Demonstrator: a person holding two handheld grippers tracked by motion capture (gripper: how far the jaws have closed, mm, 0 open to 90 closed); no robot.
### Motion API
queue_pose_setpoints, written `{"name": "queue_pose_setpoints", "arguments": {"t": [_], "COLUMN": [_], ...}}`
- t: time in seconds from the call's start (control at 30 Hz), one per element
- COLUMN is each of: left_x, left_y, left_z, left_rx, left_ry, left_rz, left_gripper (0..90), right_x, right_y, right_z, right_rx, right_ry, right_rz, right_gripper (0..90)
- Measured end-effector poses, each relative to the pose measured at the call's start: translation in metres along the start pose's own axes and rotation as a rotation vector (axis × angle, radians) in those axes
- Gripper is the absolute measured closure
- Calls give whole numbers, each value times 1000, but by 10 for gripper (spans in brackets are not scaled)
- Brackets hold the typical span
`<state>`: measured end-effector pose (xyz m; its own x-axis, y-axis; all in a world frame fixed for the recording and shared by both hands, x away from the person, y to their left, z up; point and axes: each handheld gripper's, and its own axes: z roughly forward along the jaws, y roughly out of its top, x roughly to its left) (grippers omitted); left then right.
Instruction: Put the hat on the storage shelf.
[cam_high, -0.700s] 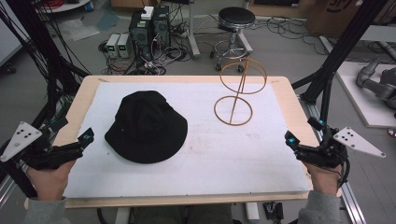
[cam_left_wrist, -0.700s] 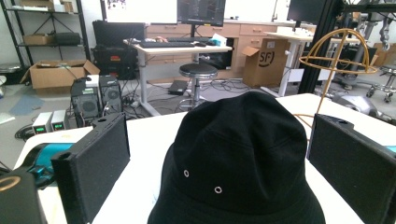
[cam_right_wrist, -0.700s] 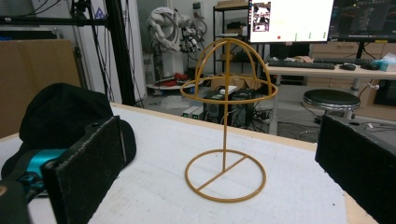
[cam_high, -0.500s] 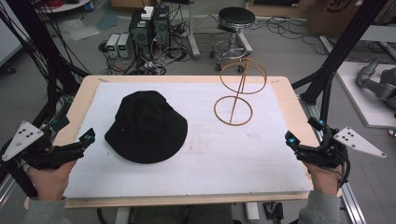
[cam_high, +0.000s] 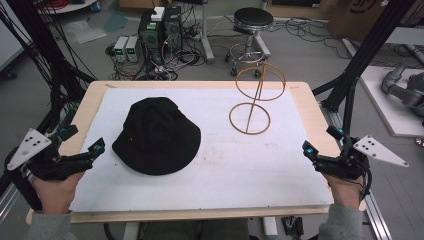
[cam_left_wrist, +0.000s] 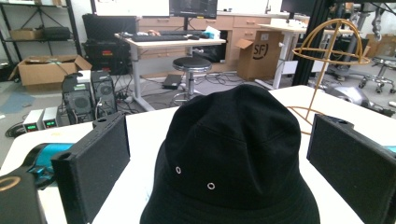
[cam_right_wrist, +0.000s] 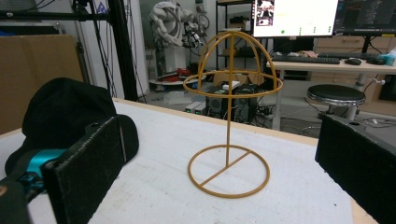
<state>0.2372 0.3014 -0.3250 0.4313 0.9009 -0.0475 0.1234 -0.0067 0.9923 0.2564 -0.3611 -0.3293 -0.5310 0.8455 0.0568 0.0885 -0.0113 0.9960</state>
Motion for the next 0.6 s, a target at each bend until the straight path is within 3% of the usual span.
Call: {"name": "queue_pose_setpoints", "arguments": {"t": [0.6], "left_x": [-5], "left_y": [-1], "left_z": [19], "left_rx": [50], "left_ry": [-42], "left_rz": [16], "left_gripper": [63], "right_x": [-3], "right_y": [-3], "right_z": [-1], "right_rx": [10], "right_ry": [-4], "right_rz": [18], "right_gripper": [12]}}
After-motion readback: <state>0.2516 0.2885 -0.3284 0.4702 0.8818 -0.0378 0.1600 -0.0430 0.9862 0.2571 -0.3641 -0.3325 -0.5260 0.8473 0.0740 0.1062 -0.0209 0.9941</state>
